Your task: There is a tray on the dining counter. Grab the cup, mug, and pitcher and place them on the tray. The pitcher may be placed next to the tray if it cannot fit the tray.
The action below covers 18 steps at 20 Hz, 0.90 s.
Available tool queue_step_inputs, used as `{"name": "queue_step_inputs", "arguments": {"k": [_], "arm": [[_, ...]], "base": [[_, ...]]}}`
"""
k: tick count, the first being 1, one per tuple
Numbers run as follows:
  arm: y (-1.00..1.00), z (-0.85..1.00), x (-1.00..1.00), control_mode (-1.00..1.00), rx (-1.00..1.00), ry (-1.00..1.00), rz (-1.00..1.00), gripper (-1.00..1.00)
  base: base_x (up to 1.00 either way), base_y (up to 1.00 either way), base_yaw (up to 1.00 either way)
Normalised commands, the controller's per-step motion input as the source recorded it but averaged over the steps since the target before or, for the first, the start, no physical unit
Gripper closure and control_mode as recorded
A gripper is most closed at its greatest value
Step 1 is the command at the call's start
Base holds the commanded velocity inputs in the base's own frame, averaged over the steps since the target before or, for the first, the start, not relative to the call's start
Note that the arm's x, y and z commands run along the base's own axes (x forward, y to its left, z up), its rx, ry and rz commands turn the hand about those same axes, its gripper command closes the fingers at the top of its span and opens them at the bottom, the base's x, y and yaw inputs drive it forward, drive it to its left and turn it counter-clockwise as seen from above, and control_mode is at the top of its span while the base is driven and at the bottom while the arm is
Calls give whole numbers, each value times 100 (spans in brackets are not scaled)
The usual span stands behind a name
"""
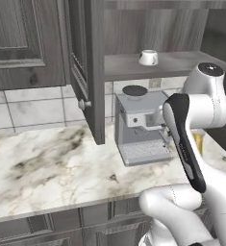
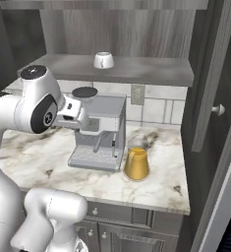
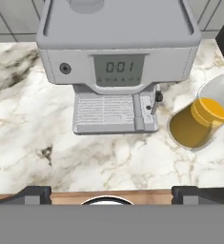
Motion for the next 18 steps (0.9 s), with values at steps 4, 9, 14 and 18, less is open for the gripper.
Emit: {"name": "queue_step_inputs", "arguments": {"k": [4, 9, 14, 18], "arm": [[-1, 50, 0, -100, 0, 0, 0, -100], [-12, 40, 0, -100, 0, 0, 0, -100], [-17, 36, 0, -100, 0, 0, 0, -100], [-11, 31, 0, -100, 0, -1, 0, -100]], "base": [[0, 0, 0], [0, 0, 0], [0, 0, 0], [0, 0, 0]]}}
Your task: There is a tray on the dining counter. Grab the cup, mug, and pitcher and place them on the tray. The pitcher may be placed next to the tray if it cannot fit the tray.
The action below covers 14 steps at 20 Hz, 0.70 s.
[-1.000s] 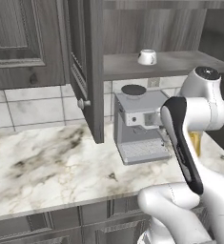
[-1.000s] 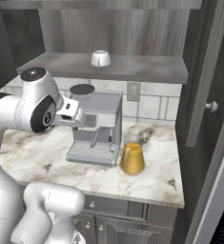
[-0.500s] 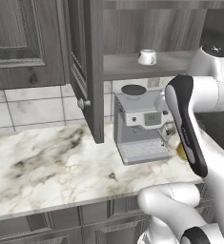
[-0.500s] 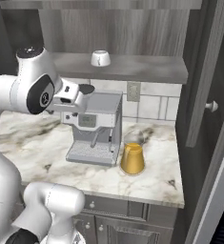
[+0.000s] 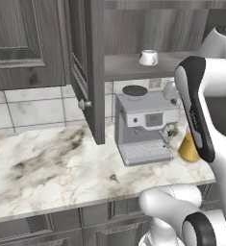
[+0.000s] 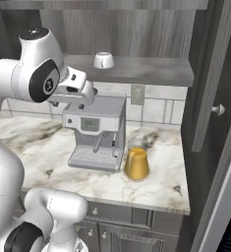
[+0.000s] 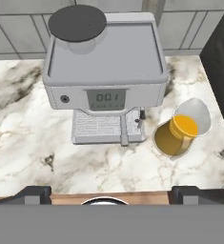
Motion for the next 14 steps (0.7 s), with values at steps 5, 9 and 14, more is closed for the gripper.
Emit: {"name": "queue_step_inputs", "arguments": {"k": [5, 9, 14], "arm": [[-3, 24, 0, -100, 0, -17, 0, -100], [-1, 23, 0, -100, 0, -25, 0, -100], [0, 18, 0, -100, 0, -20, 0, -100]], "base": [[0, 0, 0], [0, 0, 0], [0, 0, 0]]}}
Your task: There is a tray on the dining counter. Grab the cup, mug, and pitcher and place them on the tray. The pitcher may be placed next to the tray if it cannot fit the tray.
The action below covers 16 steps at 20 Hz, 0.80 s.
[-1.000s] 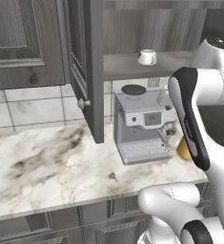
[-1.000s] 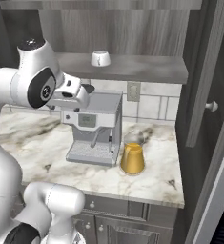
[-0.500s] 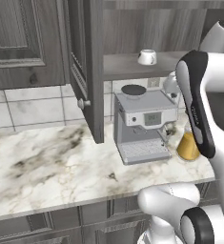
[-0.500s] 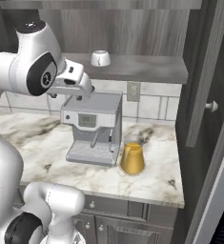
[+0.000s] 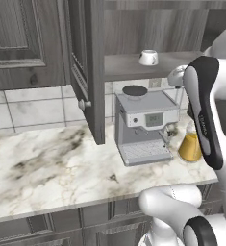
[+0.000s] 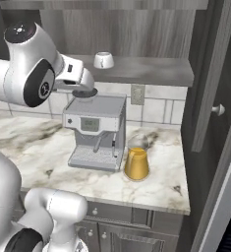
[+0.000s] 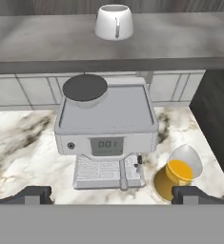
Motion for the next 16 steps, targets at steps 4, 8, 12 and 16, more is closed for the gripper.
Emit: {"name": "queue_step_inputs", "arguments": {"k": [4, 8, 12, 16], "arm": [[0, 23, 21, -100, 0, -11, 0, -100], [0, 26, 45, -100, 0, -5, 0, -100], [0, 21, 55, -100, 0, 0, 0, -100], [0, 11, 55, -100, 0, 0, 0, -100]], "base": [[0, 0, 0], [0, 0, 0], [0, 0, 0], [0, 0, 0]]}}
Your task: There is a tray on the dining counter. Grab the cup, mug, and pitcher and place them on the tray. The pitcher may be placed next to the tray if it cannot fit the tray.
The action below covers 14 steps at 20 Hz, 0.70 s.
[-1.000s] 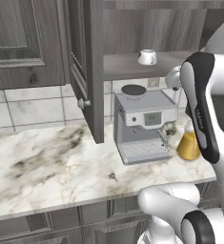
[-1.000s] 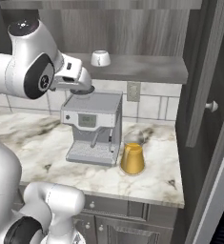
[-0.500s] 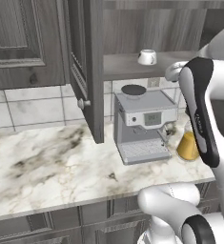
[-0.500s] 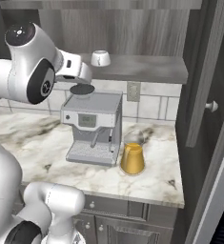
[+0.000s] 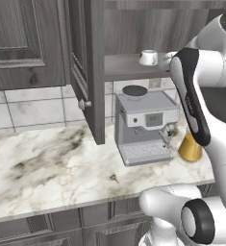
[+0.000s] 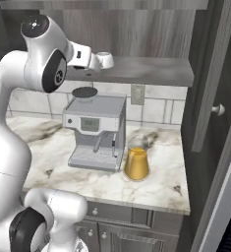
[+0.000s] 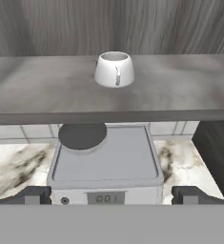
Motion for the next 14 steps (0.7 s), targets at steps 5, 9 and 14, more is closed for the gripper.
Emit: {"name": "queue_step_inputs", "arguments": {"k": [5, 9, 14], "arm": [[0, 3, 51, -100, 0, 0, 0, -100], [-3, 0, 41, -100, 0, -1, 4, -100], [0, 0, 28, -100, 0, -7, 4, -100]], "base": [[0, 0, 0], [0, 0, 0], [0, 0, 0]]}}
